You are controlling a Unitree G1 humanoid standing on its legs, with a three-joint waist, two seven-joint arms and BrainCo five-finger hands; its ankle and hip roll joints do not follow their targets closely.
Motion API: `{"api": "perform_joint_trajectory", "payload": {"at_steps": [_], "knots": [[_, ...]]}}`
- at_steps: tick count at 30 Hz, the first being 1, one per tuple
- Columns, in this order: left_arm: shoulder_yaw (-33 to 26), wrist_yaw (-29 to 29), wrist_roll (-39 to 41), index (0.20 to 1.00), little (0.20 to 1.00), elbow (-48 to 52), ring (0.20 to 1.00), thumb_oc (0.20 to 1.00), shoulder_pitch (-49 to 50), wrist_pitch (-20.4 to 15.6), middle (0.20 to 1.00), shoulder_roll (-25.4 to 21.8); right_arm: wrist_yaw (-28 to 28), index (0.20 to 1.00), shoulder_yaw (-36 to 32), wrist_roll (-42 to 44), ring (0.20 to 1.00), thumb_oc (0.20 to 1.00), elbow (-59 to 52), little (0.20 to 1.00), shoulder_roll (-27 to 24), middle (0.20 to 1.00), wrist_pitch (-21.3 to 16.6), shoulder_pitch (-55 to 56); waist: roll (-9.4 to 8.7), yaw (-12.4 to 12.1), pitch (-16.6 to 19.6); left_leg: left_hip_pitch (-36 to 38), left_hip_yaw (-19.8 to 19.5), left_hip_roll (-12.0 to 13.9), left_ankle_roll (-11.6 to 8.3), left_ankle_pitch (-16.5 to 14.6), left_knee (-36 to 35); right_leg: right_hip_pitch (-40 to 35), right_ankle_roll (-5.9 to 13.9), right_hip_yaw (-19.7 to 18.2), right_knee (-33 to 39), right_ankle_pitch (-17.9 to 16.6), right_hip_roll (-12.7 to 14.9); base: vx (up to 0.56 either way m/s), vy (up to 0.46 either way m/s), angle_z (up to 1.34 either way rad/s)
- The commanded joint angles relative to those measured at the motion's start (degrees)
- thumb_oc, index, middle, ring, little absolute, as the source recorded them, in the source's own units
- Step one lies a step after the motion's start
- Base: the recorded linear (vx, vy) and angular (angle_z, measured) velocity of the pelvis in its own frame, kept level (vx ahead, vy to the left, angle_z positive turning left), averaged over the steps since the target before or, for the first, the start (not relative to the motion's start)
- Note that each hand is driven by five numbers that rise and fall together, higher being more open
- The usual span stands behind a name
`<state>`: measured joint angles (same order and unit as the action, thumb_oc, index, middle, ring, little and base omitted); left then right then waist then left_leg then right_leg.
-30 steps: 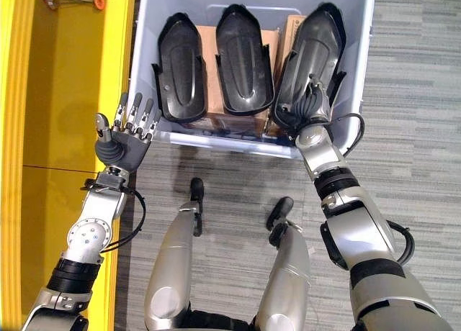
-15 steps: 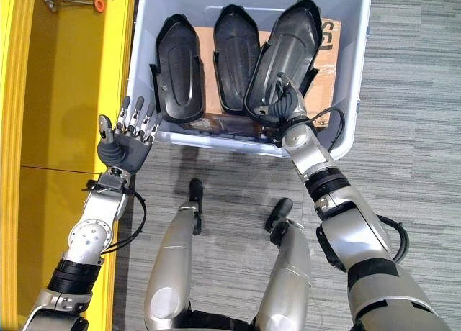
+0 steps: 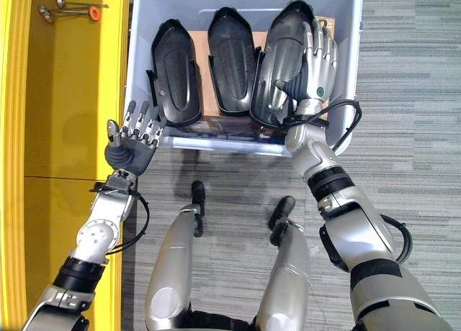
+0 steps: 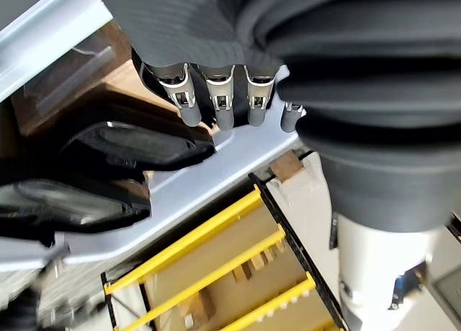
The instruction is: Move parts from the plastic box to the shelf.
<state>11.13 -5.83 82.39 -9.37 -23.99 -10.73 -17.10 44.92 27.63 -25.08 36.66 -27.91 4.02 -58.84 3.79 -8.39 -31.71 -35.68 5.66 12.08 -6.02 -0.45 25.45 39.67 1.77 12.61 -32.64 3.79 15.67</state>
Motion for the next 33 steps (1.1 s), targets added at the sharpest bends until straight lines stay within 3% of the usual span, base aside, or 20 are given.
{"api": "perform_joint_trajectory", "payload": {"at_steps": [1, 4, 11, 12, 16, 21, 24, 25, 26, 29, 33], "knots": [[1.9, -0.9, -3.9, 1.0, 1.0, 1.9, 1.0, 1.0, -1.4, -5.7, 1.0, 0.9, 2.0, 1.0, 1.3, 0.2, 1.0, 1.0, -2.8, 1.0, 0.7, 1.0, -3.1, -4.1, -0.17, 0.6, 1.9, -1.0, 0.7, -0.6, 2.05, 0.8, -1.9, -0.5, 3.58, -0.9, -5.9, 3.7, -1.2, -0.02, -0.001, -0.12], [3.9, -0.4, -4.0, 1.0, 1.0, -2.8, 1.0, 1.0, -5.4, -10.1, 1.0, 2.4, 2.4, 1.0, 2.7, 3.0, 1.0, 1.0, -4.5, 1.0, 2.1, 1.0, -2.2, -4.5, -1.27, 2.2, 1.9, -0.7, 1.4, 0.0, 1.73, 0.9, -2.3, -0.8, 3.89, -1.5, -4.6, 3.0, -2.0, -0.02, -0.001, -0.16], [5.6, 1.7, -6.8, 1.0, 1.0, -7.2, 1.0, 1.0, -9.3, -15.2, 1.0, 5.1, 2.9, 1.0, 3.6, 6.4, 1.0, 1.0, -2.5, 1.0, 4.9, 1.0, 2.5, -2.4, -1.99, 3.9, 1.9, -0.5, 2.0, 0.2, 1.58, 0.8, -2.5, -1.1, 4.01, -2.2, -3.4, 2.7, -2.7, -0.01, 0.011, -0.05], [5.7, 4.5, -10.0, 1.0, 1.0, -7.8, 1.0, 1.0, -10.2, -16.4, 1.0, 5.3, 4.5, 1.0, 3.2, 12.0, 1.0, 1.0, -1.2, 1.0, 5.9, 1.0, 4.6, -1.3, -2.16, 4.3, 1.9, -0.7, 2.3, 0.3, 1.7, 0.6, -2.4, -1.0, 3.97, -2.5, -3.2, 2.6, -3.0, 0.0, 0.0, 0.0], [6.2, 4.4, -9.7, 1.0, 1.0, -9.4, 1.0, 1.0, -11.6, -16.0, 1.0, 6.3, 5.7, 1.0, 1.5, 14.9, 1.0, 1.0, 0.6, 1.0, 7.6, 1.0, 4.4, -0.2, -2.01, 5.3, 1.9, -1.2, 2.4, 0.2, 1.64, 0.5, -2.4, -0.1, 3.85, -3.1, -3.6, 2.9, -3.3, -0.02, 0.074, -0.04], [6.2, 6.3, -11.0, 1.0, 1.0, -8.7, 1.0, 1.0, -12.5, -18.5, 1.0, 6.7, 4.2, 1.0, 0.8, 15.4, 1.0, 1.0, 0.3, 1.0, 8.4, 1.0, 4.9, 0.6, -2.01, 5.8, 1.9, -1.4, 2.9, 0.1, 1.68, 0.4, -2.7, 0.1, 3.84, -3.6, -2.8, 2.7, -3.6, -0.02, 0.039, -0.11], [6.2, 5.3, -11.6, 1.0, 1.0, -9.1, 1.0, 1.0, -13.4, -20.7, 1.0, 7.0, 4.5, 1.0, 1.0, 14.0, 1.0, 1.0, 0.6, 1.0, 8.9, 1.0, 7.1, 0.4, -2.07, 6.0, 1.9, -1.6, 2.9, 0.1, 1.71, 0.3, -2.5, 0.4, 3.83, -3.7, -3.1, 2.7, -3.6, -0.01, 0.01, -0.02], [6.4, -0.6, -2.2, 1.0, 1.0, -8.6, 1.0, 1.0, -13.9, -20.7, 1.0, 7.5, 4.7, 1.0, 1.2, 14.4, 1.0, 1.0, 0.7, 1.0, 8.7, 1.0, 7.5, 0.3, -2.17, 6.0, 1.9, -1.8, 3.0, 0.2, 1.71, 0.4, -2.3, 0.5, 3.79, -3.6, -3.3, 2.6, -3.5, 0.0, 0.0, 0.0], [6.2, -3.0, 2.7, 1.0, 1.0, -7.6, 1.0, 1.0, -13.7, -19.5, 1.0, 7.6, 4.9, 1.0, 1.4, 14.8, 1.0, 1.0, 0.3, 1.0, 8.6, 1.0, 8.0, 0.4, -2.21, 6.1, 1.9, -2.0, 3.0, 0.1, 1.66, 0.3, -2.2, 0.6, 3.8, -3.7, -3.2, 2.7, -3.6, 0.0, 0.0, 0.0], [5.9, 0.6, -6.8, 1.0, 1.0, -6.4, 1.0, 1.0, -14.8, -21.1, 1.0, 7.2, 4.8, 1.0, 1.4, 15.8, 1.0, 1.0, 0.3, 1.0, 8.9, 1.0, 8.3, 0.4, -2.48, 6.0, 1.9, -2.2, 3.0, 0.3, 1.8, 0.3, -2.0, 0.7, 3.73, -3.6, -3.4, 2.6, -3.5, 0.0, 0.0, 0.0], [6.9, 1.7, -9.6, 1.0, 1.0, -4.3, 1.0, 1.0, -16.7, -20.5, 1.0, 6.3, 3.7, 1.0, 1.3, 16.6, 1.0, 1.0, 1.3, 1.0, 9.0, 1.0, 7.8, -0.9, -2.82, 5.7, 1.9, -3.1, 2.6, 0.1, 1.93, 0.3, -1.6, 1.1, 3.66, -3.2, -3.7, 2.4, -3.5, 0.0, -0.003, 0.03]]}}
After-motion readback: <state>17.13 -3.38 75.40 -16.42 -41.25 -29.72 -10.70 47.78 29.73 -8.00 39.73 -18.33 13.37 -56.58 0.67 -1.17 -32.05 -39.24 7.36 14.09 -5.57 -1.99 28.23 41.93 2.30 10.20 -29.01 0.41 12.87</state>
